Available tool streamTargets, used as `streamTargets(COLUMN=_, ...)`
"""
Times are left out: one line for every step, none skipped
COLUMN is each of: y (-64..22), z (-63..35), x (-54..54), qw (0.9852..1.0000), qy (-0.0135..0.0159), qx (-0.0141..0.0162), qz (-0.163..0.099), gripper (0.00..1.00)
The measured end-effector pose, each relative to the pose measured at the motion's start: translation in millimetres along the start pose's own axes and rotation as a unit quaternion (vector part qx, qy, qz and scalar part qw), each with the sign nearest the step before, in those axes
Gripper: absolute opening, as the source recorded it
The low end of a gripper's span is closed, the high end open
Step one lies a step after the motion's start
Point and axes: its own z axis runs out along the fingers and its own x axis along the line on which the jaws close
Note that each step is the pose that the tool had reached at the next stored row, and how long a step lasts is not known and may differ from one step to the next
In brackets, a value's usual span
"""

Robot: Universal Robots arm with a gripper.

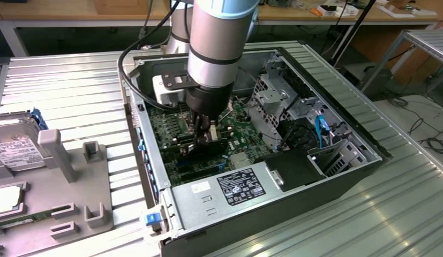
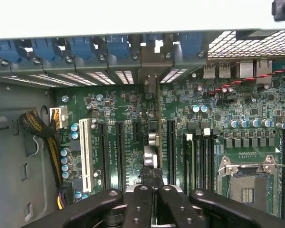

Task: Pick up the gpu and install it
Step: 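Press down on the gpu until it lock into place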

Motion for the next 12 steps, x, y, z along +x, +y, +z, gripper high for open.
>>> streamTargets(y=0.0, z=-0.4, x=0.1, qw=1.0000, qy=0.0000, qx=0.0000, qz=0.000, gripper=0.11)
streamTargets(y=0.0, z=-1.2, x=0.0, qw=1.0000, qy=-0.0002, qx=-0.0003, qz=0.000, gripper=0.11)
streamTargets(y=0.0, z=-3.0, x=0.0, qw=1.0000, qy=-0.0001, qx=-0.0008, qz=0.000, gripper=0.11)
streamTargets(y=0.0, z=-5.1, x=0.0, qw=1.0000, qy=0.0000, qx=-0.0013, qz=0.000, gripper=0.11)
streamTargets(y=0.1, z=-12.8, x=0.1, qw=1.0000, qy=0.0001, qx=-0.0027, qz=0.000, gripper=0.11)
streamTargets(y=0.1, z=-18.2, x=0.1, qw=1.0000, qy=0.0001, qx=-0.0034, qz=0.000, gripper=0.11)
streamTargets(y=0.1, z=-21.4, x=0.1, qw=1.0000, qy=0.0001, qx=-0.0038, qz=0.000, gripper=0.11)
streamTargets(y=0.1, z=-24.4, x=0.1, qw=1.0000, qy=0.0001, qx=-0.0043, qz=0.000, gripper=0.11)
streamTargets(y=0.2, z=-27.1, x=0.1, qw=1.0000, qy=0.0001, qx=-0.0046, qz=0.000, gripper=0.11)
streamTargets(y=0.2, z=-32.6, x=0.1, qw=1.0000, qy=0.0001, qx=-0.0052, qz=0.001, gripper=0.11)
streamTargets(y=0.2, z=-39.3, x=0.1, qw=1.0000, qy=0.0001, qx=-0.0060, qz=0.002, gripper=0.11)
streamTargets(y=0.2, z=-41.5, x=0.2, qw=1.0000, qy=0.0002, qx=-0.0064, qz=0.002, gripper=0.11)
